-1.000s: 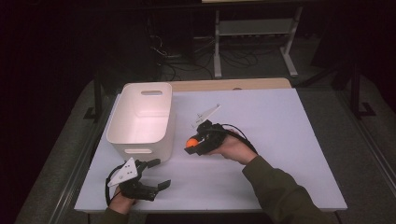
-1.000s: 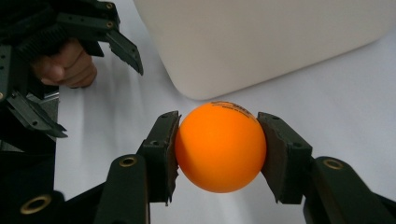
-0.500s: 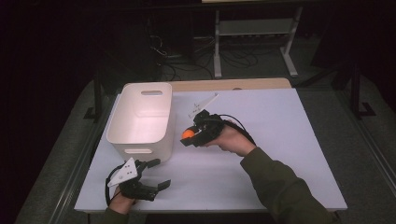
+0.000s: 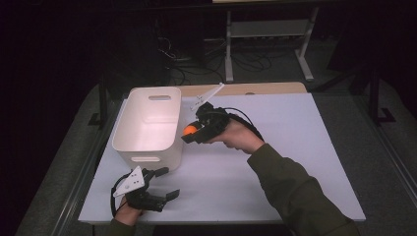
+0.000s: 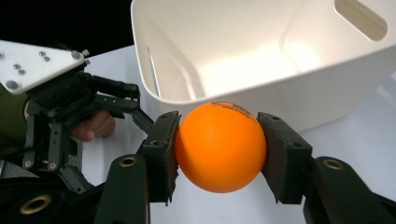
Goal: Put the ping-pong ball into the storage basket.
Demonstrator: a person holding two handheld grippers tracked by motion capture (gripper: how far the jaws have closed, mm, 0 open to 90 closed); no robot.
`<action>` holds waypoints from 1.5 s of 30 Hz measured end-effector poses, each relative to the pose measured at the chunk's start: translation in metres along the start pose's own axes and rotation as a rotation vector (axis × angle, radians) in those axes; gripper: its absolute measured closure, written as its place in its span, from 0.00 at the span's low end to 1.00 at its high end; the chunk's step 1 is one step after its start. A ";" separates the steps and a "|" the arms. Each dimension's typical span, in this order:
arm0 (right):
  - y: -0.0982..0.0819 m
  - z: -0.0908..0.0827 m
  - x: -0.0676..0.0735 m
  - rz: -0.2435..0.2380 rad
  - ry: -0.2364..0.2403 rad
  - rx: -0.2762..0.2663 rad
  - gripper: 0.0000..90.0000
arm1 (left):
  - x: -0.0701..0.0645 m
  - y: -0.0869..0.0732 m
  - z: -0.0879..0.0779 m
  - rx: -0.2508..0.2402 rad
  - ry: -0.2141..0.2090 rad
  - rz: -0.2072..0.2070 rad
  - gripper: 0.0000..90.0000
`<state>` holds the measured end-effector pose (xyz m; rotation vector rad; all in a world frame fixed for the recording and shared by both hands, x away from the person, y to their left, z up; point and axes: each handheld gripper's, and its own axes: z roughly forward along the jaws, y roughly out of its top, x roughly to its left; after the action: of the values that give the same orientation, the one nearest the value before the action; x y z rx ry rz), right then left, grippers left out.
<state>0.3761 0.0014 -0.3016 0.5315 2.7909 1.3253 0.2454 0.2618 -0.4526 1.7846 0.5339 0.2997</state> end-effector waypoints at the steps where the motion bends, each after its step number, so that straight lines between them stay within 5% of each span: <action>1: 0.003 0.000 0.000 -0.002 0.001 -0.001 0.55 | 0.000 0.000 0.000 -0.001 0.000 0.000 0.16; 31: 0.063 0.031 0.014 -0.051 0.021 -0.026 0.55 | 0.000 0.000 0.000 -0.001 -0.001 0.001 0.16; 45: 0.066 0.069 0.011 -0.064 0.011 0.043 0.55 | 0.000 0.000 -0.001 -0.005 -0.002 0.003 0.16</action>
<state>0.3960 0.0953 -0.2943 0.4332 2.8254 1.2630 0.2452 0.2624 -0.4526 1.7810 0.5290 0.3012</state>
